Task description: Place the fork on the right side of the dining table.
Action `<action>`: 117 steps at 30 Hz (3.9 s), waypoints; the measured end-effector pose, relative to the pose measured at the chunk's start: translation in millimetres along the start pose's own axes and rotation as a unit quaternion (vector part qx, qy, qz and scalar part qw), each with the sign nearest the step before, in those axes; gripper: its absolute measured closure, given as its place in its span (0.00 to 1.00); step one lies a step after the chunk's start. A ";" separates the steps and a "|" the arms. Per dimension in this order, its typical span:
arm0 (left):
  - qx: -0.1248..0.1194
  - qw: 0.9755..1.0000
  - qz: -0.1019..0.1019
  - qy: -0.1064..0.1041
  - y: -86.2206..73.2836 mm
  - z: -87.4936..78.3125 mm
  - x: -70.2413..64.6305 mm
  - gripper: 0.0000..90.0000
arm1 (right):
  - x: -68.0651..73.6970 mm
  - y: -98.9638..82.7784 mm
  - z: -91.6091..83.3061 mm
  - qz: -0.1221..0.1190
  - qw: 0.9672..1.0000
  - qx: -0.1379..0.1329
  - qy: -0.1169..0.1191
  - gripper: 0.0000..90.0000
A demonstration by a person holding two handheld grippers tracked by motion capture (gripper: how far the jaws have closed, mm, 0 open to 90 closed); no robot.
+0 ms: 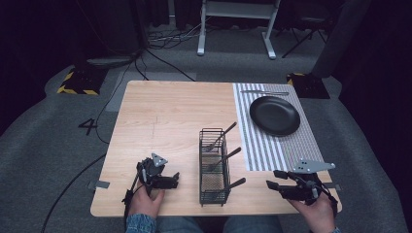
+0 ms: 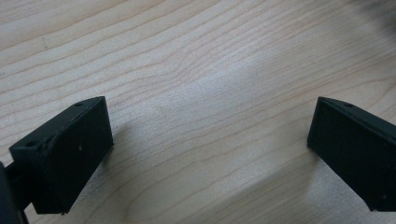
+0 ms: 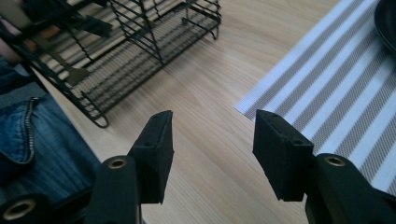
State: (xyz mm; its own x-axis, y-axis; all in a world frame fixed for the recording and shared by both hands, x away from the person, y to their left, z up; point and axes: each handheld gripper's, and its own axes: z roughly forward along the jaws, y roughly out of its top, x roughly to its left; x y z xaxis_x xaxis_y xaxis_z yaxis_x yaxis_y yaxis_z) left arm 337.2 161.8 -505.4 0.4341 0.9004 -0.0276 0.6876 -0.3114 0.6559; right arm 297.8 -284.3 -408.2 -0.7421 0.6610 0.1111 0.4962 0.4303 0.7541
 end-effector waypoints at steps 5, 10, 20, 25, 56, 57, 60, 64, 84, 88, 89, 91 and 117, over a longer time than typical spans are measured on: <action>0.000 1.000 0.000 0.000 0.0 0.0 0.0 0.00 | 12.2 13.3 -5.8 -0.010 1.000 -0.008 0.017 0.53; 0.000 1.000 -0.001 0.000 0.0 0.1 -0.1 0.00 | 26.4 29.8 -12.2 -0.019 0.999 -0.018 0.044 0.53; -0.001 1.000 -0.001 -0.001 -0.2 0.1 -0.2 0.00 | 43.6 49.0 -13.0 -0.032 0.996 -0.024 0.085 0.54; -0.001 1.000 -0.001 0.000 -0.2 0.1 -0.2 0.00 | 49.8 54.8 -13.3 -0.038 0.994 -0.023 0.096 0.55; 0.000 1.000 -0.001 0.000 -0.1 0.0 -0.1 0.00 | 63.1 73.3 13.9 -0.030 0.988 0.010 0.154 0.87; 0.000 1.000 -0.001 0.000 -0.1 0.0 -0.1 0.00 | 63.3 73.6 13.9 -0.030 0.988 0.010 0.152 0.87; 0.000 1.000 0.000 0.000 -0.1 0.0 -0.1 0.00 | 64.0 74.6 13.9 -0.033 0.989 0.008 0.147 0.87; 0.000 1.000 0.000 0.000 -0.1 -0.1 -0.1 0.00 | 66.2 76.3 13.6 -0.040 0.989 0.009 0.143 0.88; 0.000 1.000 0.000 0.000 -0.1 0.0 -0.1 0.00 | 68.0 83.0 11.5 -0.037 0.989 -0.007 0.142 0.97; 0.000 1.000 0.000 0.000 -0.1 -0.1 0.0 0.00 | 65.2 87.3 7.0 -0.029 0.989 -0.021 0.143 0.97; 0.000 1.000 0.000 0.000 -0.1 0.0 0.0 0.00 | 65.2 87.3 7.0 -0.029 0.989 -0.021 0.143 0.97; 0.000 1.000 0.000 0.000 -0.1 0.0 -0.1 0.00 | 64.2 89.5 3.5 -0.027 0.989 -0.030 0.143 0.97; 0.002 1.000 0.001 -0.001 -0.1 -0.2 0.1 0.00 | 54.0 125.7 -41.6 -0.025 0.982 -0.143 0.123 0.97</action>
State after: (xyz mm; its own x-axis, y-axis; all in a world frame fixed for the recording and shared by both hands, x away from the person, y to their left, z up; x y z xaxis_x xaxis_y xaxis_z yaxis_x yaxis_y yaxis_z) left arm 337.0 161.9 -505.3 0.4365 0.8993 -0.0278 0.6886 -0.3140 0.6536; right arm 301.3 -220.1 -280.5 -0.8661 0.4600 0.1953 0.3357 0.2460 0.9093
